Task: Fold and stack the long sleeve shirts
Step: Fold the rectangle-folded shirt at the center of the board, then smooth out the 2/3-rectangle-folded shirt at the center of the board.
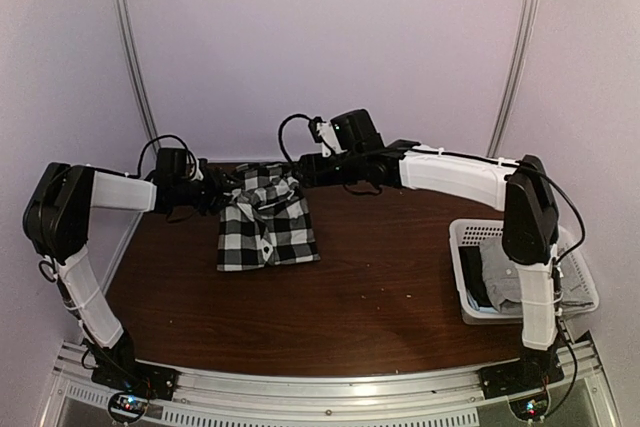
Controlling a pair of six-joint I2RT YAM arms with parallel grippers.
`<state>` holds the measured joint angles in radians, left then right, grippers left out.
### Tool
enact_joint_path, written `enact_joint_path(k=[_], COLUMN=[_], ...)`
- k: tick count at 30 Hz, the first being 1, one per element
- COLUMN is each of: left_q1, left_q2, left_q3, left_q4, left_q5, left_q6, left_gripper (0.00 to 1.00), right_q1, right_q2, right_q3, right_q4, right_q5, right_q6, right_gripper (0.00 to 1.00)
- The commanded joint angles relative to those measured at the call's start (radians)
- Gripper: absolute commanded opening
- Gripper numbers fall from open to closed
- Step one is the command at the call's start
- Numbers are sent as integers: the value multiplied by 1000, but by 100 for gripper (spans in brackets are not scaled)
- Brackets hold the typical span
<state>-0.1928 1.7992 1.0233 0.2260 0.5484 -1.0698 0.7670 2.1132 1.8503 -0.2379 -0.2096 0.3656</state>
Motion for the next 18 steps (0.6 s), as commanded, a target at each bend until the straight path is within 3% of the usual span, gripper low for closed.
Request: enact_joint_path(k=[1, 7, 11, 18], left_q1=[9, 10, 10, 10], left_q2=[-50, -89, -90, -84], left_q3=[10, -2, 15, 10], left_q4=[-21, -43, -51, -51], left_q5=[-24, -19, 15, 33], left_q6=[44, 73, 85, 88], left_gripper=[60, 65, 65, 65], right_q1=[2, 49, 88, 88], right_q2=[-74, -153, -164, -8], right_q3=[-84, -246, -335, -225], right_q4=[44, 117, 169, 176], right_q5=[-41, -118, -163, -257], right_q6=[5, 12, 2, -12], right_gripper=[58, 32, 26, 21])
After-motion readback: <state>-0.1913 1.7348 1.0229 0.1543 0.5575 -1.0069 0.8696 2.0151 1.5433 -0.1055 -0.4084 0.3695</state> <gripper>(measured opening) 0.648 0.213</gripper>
